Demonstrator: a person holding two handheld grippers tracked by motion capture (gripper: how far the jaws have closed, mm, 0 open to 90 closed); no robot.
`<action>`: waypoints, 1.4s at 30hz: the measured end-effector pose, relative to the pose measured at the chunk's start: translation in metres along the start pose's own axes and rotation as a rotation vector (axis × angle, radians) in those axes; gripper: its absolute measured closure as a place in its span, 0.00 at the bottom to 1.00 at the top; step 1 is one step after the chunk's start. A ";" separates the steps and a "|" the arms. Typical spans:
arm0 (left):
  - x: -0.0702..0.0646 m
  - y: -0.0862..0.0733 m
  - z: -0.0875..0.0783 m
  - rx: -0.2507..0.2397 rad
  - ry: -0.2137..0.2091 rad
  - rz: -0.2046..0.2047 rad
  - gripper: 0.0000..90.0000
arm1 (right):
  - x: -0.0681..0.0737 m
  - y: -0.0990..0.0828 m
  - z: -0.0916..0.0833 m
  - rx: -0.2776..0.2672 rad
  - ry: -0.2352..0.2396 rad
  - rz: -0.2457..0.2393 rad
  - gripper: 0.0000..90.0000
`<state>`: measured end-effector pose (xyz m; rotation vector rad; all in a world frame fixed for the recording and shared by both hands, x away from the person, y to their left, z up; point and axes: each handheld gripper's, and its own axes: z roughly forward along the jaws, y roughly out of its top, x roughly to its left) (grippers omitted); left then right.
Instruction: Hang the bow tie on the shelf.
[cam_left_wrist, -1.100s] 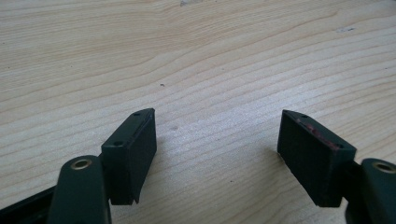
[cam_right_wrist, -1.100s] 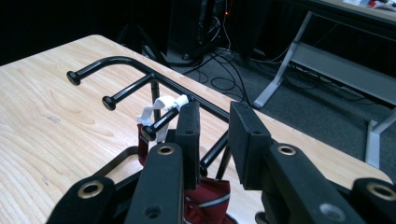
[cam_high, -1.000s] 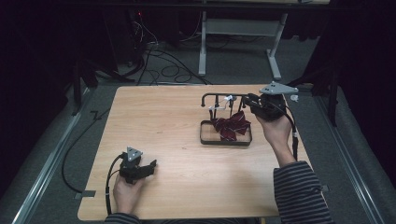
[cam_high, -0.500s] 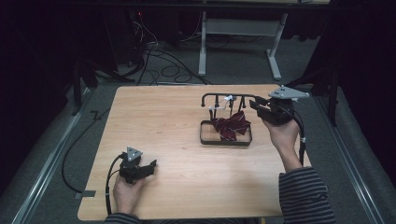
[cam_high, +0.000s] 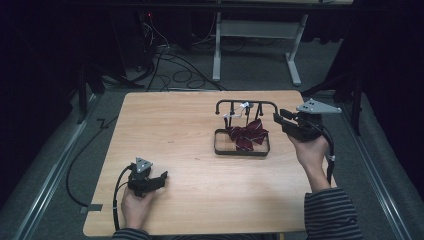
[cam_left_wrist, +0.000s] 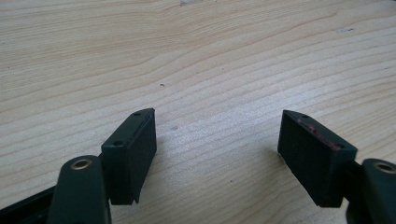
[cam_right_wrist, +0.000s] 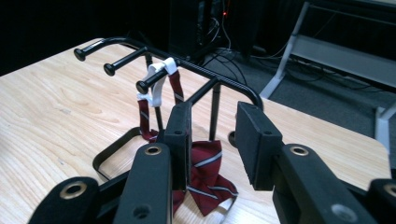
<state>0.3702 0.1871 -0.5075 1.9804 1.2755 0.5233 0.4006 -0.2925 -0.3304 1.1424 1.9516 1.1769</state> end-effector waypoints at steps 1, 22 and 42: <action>0.000 0.000 0.000 0.000 0.000 0.000 0.32 | 0.000 0.000 0.000 0.000 0.000 0.000 0.76; -0.001 0.000 0.000 0.004 0.004 0.005 0.32 | -0.009 -0.028 -0.025 -0.036 0.019 0.082 0.75; -0.001 0.000 0.000 0.002 0.007 0.007 0.32 | -0.014 -0.054 -0.034 -0.026 0.003 0.103 0.72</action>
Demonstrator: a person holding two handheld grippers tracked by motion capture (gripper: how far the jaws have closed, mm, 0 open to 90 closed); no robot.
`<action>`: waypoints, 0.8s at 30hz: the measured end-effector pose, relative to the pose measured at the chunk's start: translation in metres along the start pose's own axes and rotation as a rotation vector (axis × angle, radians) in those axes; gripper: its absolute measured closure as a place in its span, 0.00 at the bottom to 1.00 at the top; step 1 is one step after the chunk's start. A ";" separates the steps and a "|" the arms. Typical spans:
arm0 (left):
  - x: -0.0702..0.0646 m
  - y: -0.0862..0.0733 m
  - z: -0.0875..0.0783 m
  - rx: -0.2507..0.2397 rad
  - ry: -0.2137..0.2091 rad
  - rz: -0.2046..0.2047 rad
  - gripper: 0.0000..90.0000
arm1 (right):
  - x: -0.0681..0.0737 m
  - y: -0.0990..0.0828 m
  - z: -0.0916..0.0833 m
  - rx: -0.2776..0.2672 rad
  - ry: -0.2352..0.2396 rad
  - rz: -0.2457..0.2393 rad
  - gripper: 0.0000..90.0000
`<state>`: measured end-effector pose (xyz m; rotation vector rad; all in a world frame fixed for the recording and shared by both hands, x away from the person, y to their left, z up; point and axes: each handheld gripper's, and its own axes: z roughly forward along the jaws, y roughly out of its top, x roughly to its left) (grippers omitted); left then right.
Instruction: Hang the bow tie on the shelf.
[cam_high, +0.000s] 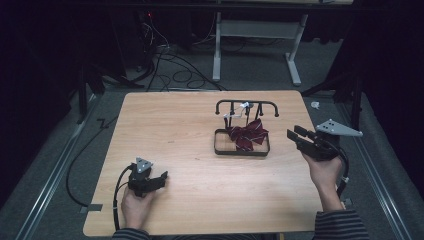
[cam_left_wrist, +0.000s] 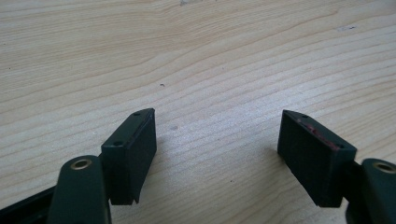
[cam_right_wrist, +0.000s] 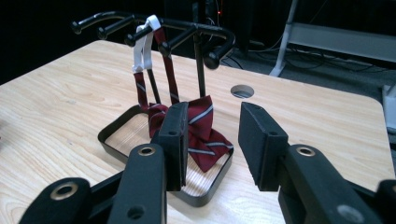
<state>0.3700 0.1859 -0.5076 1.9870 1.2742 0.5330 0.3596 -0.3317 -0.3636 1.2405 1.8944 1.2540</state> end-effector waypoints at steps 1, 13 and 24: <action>0.000 0.000 0.000 0.001 0.000 0.001 0.32 | 0.001 -0.002 0.000 0.002 0.001 0.003 0.72; 0.000 0.000 0.000 0.000 0.002 0.001 0.32 | 0.005 -0.022 -0.002 0.013 0.016 0.031 0.71; 0.000 0.000 0.000 0.001 0.001 0.002 0.32 | 0.010 -0.046 0.002 0.036 0.035 0.062 0.70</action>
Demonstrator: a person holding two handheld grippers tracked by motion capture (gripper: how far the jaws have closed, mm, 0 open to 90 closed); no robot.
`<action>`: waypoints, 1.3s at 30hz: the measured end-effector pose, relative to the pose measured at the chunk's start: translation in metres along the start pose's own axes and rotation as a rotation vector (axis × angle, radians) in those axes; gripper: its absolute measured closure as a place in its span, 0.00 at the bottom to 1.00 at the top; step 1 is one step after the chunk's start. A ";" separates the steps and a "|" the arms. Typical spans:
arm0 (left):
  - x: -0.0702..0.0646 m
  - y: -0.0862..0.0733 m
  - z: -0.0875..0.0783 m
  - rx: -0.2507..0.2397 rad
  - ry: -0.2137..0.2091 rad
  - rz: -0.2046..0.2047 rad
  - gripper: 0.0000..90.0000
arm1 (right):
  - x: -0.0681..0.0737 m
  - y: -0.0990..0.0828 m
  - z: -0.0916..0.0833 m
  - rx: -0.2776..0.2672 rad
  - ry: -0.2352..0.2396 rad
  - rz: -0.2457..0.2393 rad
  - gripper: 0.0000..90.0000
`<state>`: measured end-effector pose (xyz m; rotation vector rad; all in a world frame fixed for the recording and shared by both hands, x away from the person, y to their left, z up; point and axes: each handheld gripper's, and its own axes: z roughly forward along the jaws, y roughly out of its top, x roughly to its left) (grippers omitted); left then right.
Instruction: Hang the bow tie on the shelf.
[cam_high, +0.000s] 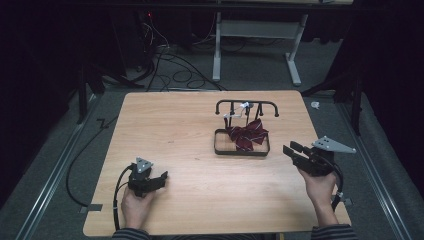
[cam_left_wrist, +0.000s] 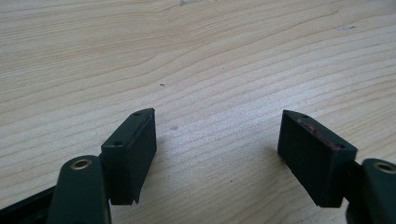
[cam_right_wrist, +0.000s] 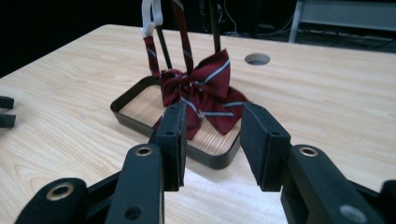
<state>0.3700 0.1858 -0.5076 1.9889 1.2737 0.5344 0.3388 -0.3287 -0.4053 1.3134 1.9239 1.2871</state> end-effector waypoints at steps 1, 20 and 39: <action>0.000 0.000 0.000 0.000 0.000 0.000 0.32 | 0.000 -0.002 0.001 0.001 0.003 0.005 0.70; 0.000 0.000 0.000 0.000 0.003 0.002 0.32 | 0.013 -0.037 0.028 0.084 0.047 0.025 0.69; -0.001 0.000 0.000 0.001 0.006 0.005 0.32 | 0.023 -0.061 0.045 0.155 0.066 0.034 0.69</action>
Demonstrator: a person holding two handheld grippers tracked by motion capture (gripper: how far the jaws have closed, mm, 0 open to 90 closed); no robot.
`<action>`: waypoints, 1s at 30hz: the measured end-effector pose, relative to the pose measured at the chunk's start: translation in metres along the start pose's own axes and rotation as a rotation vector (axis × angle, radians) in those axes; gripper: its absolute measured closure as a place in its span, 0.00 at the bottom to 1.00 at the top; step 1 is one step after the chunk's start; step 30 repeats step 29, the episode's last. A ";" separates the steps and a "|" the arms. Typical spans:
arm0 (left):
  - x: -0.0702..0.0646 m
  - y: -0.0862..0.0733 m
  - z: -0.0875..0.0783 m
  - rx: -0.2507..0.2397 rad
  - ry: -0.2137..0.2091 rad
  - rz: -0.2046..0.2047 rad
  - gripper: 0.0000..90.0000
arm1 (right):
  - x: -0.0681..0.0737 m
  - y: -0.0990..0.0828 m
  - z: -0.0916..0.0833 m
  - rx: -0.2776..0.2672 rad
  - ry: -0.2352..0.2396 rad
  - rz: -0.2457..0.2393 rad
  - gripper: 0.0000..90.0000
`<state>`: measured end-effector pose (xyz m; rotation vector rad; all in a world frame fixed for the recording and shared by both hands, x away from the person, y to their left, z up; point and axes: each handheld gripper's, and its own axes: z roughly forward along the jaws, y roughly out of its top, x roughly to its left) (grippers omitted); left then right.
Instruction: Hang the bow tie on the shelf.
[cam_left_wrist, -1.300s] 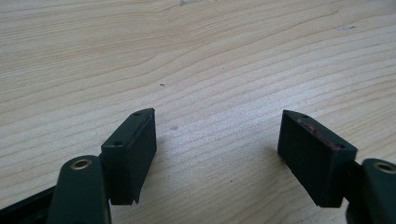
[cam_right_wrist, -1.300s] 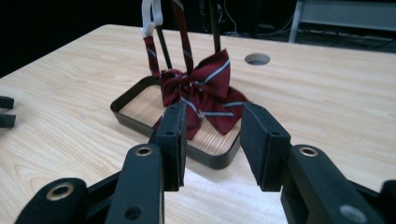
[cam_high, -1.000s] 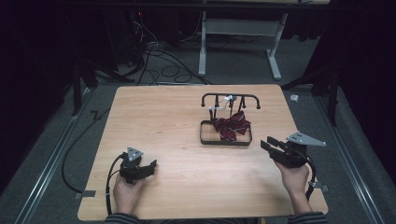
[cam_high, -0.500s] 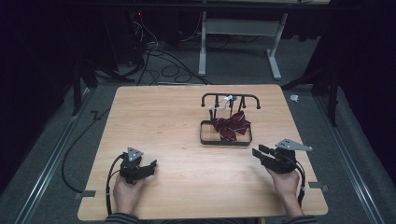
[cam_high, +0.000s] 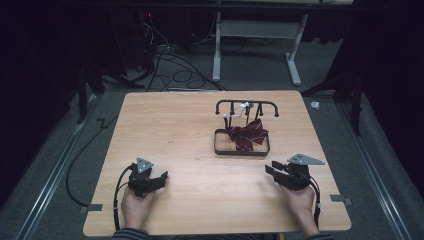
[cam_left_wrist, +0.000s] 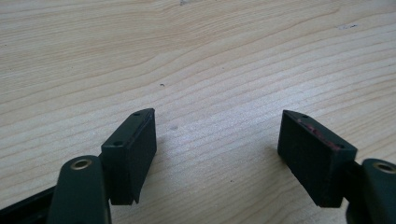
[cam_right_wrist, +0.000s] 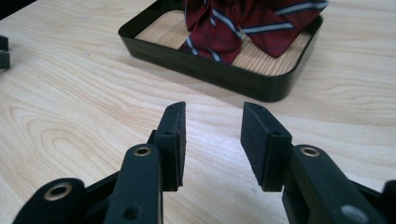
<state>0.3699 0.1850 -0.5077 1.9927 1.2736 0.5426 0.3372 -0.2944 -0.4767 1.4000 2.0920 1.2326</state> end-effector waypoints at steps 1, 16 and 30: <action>0.000 0.000 0.000 0.000 0.000 0.000 0.32 | 0.001 -0.002 0.002 0.003 0.004 0.003 0.69; 0.000 0.000 0.000 -0.001 0.000 -0.001 0.32 | 0.015 -0.013 0.021 0.094 -0.051 -0.076 0.65; 0.000 0.000 0.000 -0.001 -0.003 -0.002 0.32 | 0.023 -0.017 0.028 0.130 -0.108 -0.158 0.62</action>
